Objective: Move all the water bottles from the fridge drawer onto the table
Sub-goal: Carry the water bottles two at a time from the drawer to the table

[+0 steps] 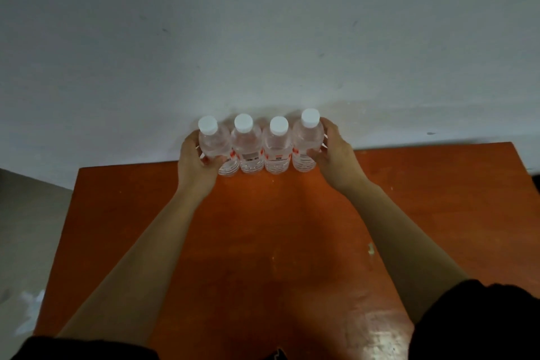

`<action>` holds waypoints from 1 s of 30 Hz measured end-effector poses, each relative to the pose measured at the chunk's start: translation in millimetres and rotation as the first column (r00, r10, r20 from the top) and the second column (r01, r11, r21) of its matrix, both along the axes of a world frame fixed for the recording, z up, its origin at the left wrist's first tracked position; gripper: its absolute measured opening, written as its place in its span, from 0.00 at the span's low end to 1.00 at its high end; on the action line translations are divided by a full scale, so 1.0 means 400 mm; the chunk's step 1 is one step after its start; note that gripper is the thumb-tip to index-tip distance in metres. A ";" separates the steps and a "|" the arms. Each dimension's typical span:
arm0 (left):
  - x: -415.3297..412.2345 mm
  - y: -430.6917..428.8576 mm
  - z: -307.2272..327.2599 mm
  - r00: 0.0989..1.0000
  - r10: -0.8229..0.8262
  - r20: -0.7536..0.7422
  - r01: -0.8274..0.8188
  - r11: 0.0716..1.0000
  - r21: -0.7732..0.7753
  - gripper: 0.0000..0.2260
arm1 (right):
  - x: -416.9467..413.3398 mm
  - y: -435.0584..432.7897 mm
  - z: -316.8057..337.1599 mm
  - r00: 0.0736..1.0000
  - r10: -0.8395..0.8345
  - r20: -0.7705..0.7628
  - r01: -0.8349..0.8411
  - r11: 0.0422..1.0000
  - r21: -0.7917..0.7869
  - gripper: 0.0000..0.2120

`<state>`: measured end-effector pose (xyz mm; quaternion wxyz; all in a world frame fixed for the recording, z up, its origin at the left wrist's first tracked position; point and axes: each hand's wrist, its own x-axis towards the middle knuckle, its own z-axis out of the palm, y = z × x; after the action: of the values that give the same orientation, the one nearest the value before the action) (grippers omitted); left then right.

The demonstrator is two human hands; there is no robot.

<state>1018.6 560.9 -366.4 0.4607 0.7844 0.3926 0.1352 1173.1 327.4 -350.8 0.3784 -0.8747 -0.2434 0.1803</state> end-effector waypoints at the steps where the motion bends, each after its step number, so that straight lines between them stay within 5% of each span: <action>1: -0.003 -0.002 0.003 1.000 -0.006 -0.011 0.006 1.000 0.017 0.33 | -0.007 0.002 -0.006 1.000 -0.018 0.019 0.018 1.000 0.006 0.34; 5: -0.032 -0.035 0.039 0.999 -0.028 -0.033 0.031 0.997 0.078 0.37 | -0.057 -0.006 -0.010 0.979 -0.200 0.028 0.198 0.977 0.074 0.41; 9: -0.087 -0.143 0.071 0.999 0.012 -0.039 0.000 0.957 0.292 0.37 | -0.170 -0.072 0.024 0.935 -0.303 0.183 0.286 0.952 0.113 0.36; 16: -0.123 -0.365 0.083 0.943 -0.311 -0.117 0.325 0.794 0.513 0.32 | -0.296 -0.301 0.071 0.835 -0.362 0.415 0.373 0.926 0.056 0.30; 20: -0.092 -0.539 0.187 0.890 -0.446 -0.089 0.415 0.714 0.564 0.32 | -0.326 -0.499 0.167 0.703 -0.473 0.531 0.495 0.862 0.112 0.29; 30: -0.189 -1.255 0.422 0.590 -0.799 -0.116 0.562 0.303 0.769 0.35 | -0.697 -1.240 0.346 0.267 -0.692 0.671 0.816 0.533 0.224 0.31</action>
<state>942.9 58.9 -197.6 0.1628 0.9583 -0.1467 0.1836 894.3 -168.6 -212.3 0.2217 -0.9072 0.0974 -0.3440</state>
